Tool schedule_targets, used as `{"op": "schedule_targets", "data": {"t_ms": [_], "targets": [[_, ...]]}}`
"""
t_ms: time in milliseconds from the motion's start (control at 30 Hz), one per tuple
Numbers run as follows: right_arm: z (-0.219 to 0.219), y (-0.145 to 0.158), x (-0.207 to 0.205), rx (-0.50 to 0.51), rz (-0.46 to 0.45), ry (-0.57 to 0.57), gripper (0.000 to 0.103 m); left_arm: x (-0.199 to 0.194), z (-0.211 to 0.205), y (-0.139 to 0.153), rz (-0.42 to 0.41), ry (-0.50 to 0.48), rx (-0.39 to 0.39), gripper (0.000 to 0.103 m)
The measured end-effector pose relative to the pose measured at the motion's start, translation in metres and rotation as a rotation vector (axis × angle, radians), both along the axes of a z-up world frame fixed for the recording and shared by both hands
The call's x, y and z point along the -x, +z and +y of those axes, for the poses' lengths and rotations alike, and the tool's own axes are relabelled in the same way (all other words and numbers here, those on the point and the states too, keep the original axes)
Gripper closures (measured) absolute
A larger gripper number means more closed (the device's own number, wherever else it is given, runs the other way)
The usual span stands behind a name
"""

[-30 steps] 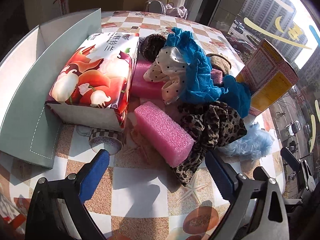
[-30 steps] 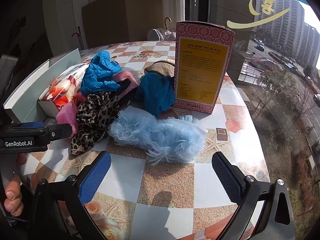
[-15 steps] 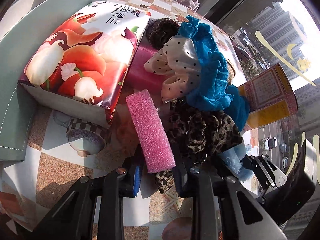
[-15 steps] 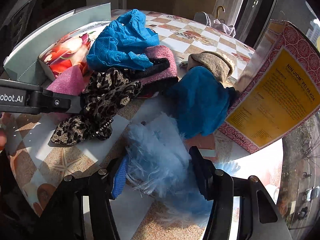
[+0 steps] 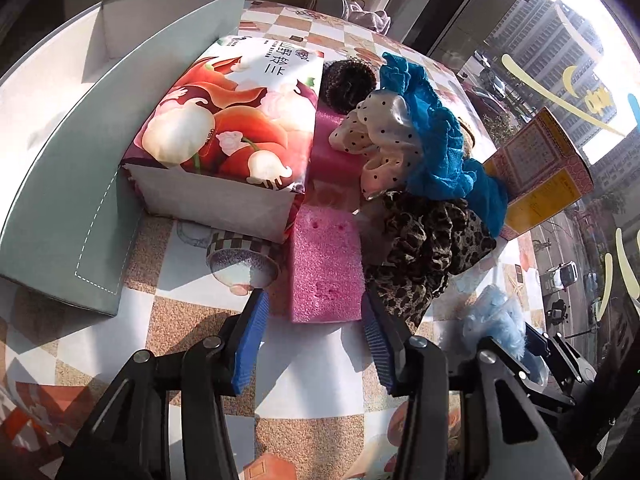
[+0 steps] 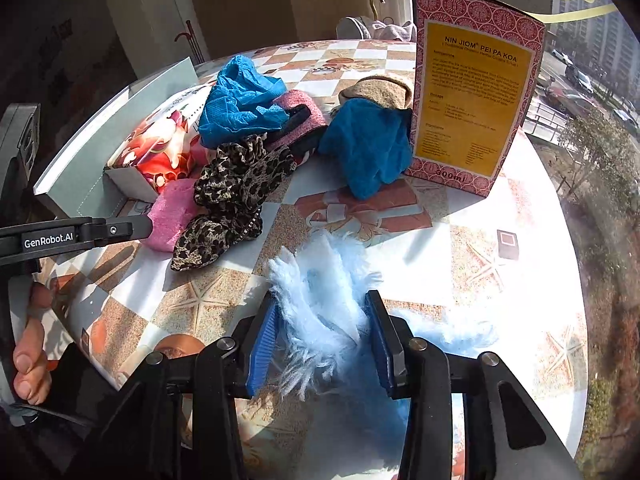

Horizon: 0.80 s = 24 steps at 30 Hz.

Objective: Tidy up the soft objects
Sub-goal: 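Close the left tool on the pink foam sponge while the right tool grasps the light-blue fluffy fabric, then lift the pink sponge with the left tool while the right tool lifts the fluffy fabric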

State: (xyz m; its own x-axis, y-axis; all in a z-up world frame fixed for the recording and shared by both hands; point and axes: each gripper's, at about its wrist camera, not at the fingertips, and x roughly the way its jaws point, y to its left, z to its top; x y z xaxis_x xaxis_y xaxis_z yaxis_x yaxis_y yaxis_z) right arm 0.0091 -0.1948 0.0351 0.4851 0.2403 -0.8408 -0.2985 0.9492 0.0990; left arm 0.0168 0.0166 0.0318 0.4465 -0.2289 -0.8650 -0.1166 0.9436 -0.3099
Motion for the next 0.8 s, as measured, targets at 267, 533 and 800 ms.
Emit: {"op": "schedule_targets", "data": {"t_ms": [267,533,800], "targets": [[0.011,-0.018,0.003,0.085,-0.005,0.025,0.032,-0.023,-0.019,-0.009,0.037,0.019,-0.115,0.028],[0.005,-0.021,0.008,0.092,-0.016,0.034,0.032,-0.026,-0.015,-0.017,0.020,-0.029,-0.131,0.056],[-0.014,0.009,0.014,-0.073,0.002,-0.036,0.071,0.029,-0.010,0.005,-0.077,-0.143,-0.195,0.057]]}}
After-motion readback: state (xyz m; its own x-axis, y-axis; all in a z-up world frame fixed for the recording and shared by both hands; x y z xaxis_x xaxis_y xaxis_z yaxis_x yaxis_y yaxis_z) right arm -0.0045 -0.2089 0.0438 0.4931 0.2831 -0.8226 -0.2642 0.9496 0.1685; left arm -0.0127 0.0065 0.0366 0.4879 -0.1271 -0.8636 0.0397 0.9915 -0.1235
